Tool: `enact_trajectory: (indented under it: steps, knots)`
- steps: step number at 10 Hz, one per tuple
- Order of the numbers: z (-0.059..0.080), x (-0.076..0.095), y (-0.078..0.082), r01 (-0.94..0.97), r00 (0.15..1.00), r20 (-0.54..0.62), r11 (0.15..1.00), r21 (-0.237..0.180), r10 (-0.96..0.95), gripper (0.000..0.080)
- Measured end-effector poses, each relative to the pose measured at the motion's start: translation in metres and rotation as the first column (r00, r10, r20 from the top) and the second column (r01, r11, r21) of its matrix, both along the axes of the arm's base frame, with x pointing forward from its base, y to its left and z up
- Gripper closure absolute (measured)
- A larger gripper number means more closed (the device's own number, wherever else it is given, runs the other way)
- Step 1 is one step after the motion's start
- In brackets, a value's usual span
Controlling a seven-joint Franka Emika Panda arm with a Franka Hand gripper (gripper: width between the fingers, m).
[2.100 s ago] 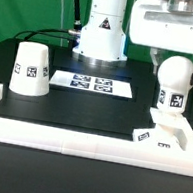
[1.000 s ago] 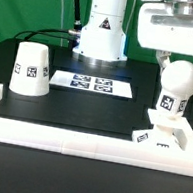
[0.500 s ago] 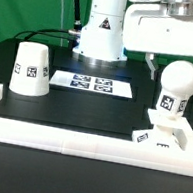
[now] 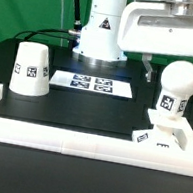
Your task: Assemble lamp
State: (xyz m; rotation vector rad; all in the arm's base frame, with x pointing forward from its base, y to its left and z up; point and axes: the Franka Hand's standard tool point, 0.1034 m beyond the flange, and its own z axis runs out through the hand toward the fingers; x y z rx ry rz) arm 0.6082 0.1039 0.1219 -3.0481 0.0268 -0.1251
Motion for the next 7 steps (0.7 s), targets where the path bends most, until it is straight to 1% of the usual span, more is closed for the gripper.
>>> enact_trajectory:
  steps: [2, 5, 6, 7]
  knots:
    - [0.0031, 0.0029, 0.0036, -0.208, 0.978, 0.019, 0.976, -0.061, 0.21, 0.0101]
    - [0.0053, 0.0087, 0.006, -0.399, 0.916, 0.018, 0.913, -0.089, 0.402, 0.0101]
    - [0.0047, 0.0086, 0.0053, -0.425, 0.904, 0.016, 0.901, -0.092, 0.428, 0.0101]
    - [0.0048, 0.0088, 0.0051, -0.442, 0.895, 0.017, 0.892, -0.093, 0.445, 0.0118]
